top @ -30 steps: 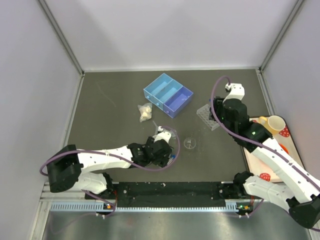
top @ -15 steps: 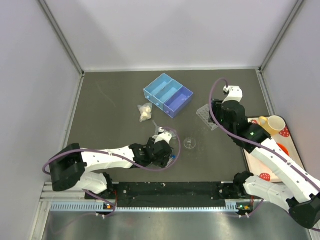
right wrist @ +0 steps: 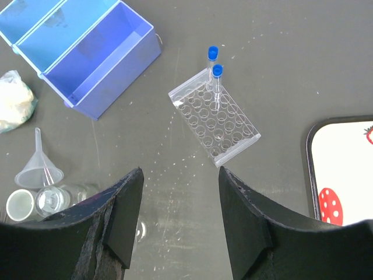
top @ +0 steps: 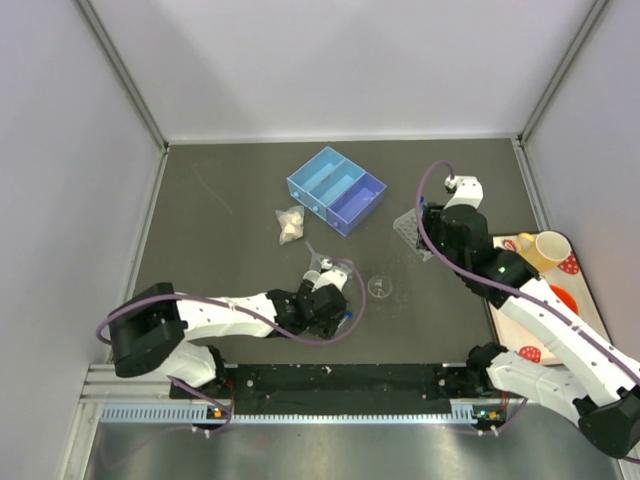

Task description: Organize the chemistry lab equipment

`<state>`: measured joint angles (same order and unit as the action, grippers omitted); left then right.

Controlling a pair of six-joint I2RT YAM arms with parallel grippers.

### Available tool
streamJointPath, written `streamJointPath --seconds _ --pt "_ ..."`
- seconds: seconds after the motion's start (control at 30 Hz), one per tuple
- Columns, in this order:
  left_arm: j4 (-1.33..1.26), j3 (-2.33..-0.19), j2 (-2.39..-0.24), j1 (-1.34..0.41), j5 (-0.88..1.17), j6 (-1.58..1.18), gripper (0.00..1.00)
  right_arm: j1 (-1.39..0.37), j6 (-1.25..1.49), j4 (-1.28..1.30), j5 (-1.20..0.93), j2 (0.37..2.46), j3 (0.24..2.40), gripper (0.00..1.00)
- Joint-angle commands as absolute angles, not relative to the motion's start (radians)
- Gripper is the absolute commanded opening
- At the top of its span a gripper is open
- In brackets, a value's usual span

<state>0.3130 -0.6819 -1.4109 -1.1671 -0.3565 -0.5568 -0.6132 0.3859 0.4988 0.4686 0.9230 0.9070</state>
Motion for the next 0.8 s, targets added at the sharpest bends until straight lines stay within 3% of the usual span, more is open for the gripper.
streamJointPath --seconds 0.0,0.2,0.4,0.77 --pt "0.27 -0.676 -1.44 -1.178 -0.35 -0.575 0.72 -0.623 0.396 0.46 0.465 0.9 0.89 0.55" --pt "0.267 -0.678 -1.463 -1.19 -0.336 -0.581 0.61 -0.623 0.394 0.453 0.465 0.885 0.87 0.55" --pt "0.273 -0.678 -1.47 -1.203 -0.327 -0.586 0.38 -0.623 0.394 0.449 0.46 0.884 0.864 0.53" --pt "0.33 -0.667 -1.427 -1.226 -0.334 -0.607 0.14 -0.621 0.388 0.453 0.448 0.879 0.874 0.52"
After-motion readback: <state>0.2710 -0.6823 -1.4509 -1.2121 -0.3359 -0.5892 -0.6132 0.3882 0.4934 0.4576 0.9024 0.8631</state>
